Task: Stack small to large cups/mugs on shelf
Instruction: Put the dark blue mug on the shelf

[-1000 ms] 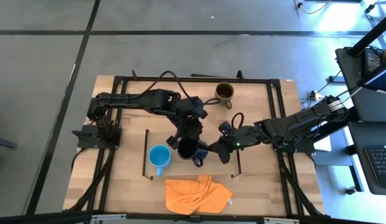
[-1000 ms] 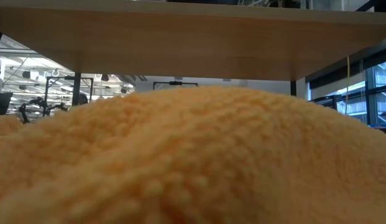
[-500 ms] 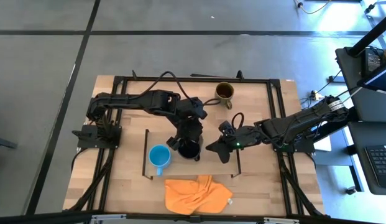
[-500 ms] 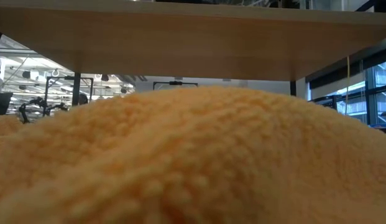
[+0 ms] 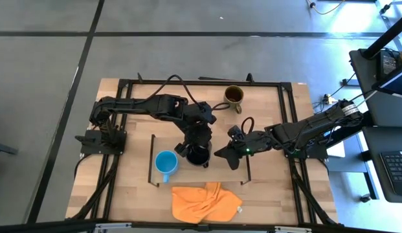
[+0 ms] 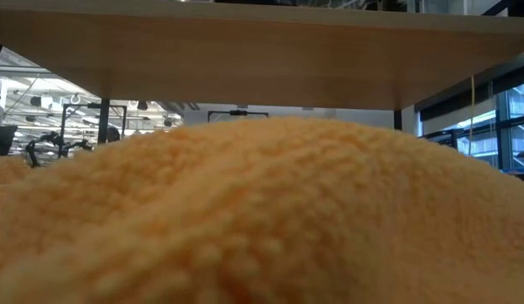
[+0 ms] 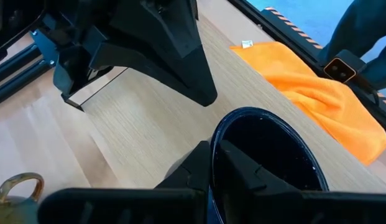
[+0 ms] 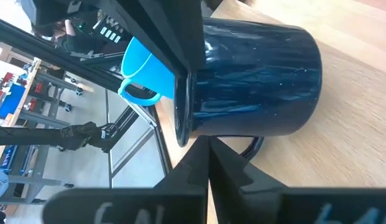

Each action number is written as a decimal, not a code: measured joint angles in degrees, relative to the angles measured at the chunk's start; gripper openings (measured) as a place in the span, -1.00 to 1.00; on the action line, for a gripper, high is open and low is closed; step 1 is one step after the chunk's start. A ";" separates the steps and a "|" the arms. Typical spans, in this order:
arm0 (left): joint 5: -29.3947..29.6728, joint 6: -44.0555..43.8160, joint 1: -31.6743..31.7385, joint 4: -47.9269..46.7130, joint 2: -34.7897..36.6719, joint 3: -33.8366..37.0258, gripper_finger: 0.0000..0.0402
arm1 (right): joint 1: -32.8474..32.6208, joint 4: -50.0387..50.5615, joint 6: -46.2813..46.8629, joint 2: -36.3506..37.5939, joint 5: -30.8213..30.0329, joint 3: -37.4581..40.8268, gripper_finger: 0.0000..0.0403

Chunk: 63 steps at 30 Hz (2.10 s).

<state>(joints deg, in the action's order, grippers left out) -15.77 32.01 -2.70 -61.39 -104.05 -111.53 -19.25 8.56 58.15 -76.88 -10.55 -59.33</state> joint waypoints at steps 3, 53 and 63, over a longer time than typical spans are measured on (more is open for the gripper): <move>0.08 0.00 0.07 0.55 -0.06 0.05 -0.91 | -0.04 0.02 -0.02 0.00 0.01 0.00 -0.96; -1.83 -2.80 2.80 1.65 -0.42 -1.81 -0.98 | 3.61 9.07 3.06 0.00 -17.77 0.00 -0.96; -4.21 -3.56 2.80 1.73 -0.35 -1.89 -0.98 | 4.43 10.18 2.63 -0.02 -18.24 0.00 -0.96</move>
<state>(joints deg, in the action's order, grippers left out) -19.98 28.45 0.10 -59.66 -104.40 -113.43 -14.81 18.73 60.78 -76.90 -28.78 -59.33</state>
